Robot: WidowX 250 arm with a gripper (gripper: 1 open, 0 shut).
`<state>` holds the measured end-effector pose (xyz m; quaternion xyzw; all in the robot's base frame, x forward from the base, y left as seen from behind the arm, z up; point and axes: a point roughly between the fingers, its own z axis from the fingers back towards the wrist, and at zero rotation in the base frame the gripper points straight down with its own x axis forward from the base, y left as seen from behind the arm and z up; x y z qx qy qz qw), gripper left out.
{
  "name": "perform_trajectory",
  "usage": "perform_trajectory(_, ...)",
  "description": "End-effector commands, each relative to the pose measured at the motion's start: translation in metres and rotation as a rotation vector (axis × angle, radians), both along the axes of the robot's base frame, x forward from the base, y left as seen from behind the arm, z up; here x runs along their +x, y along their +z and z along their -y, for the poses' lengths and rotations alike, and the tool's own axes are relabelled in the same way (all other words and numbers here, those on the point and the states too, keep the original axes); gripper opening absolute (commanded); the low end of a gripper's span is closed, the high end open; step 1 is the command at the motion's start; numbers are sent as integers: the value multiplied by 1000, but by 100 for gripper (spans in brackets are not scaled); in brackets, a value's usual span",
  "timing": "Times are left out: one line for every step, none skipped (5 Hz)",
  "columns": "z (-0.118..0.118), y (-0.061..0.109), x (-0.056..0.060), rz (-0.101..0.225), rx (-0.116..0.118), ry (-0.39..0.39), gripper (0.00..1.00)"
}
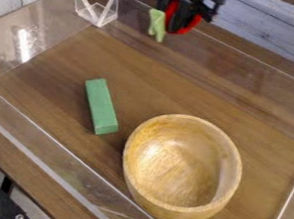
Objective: Move the red object to the left side of the table
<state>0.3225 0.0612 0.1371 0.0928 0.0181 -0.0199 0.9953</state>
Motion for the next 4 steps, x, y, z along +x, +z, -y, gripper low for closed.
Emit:
perform_trajectory(-27, 24, -7, 75, 14, 19, 0)
perform_trajectory(-42, 19, -9, 72, 12, 28, 0)
perform_trajectory(-42, 20, -6, 73, 10, 11, 0)
perform_trajectory(-42, 21, -3, 74, 8, -18, 0)
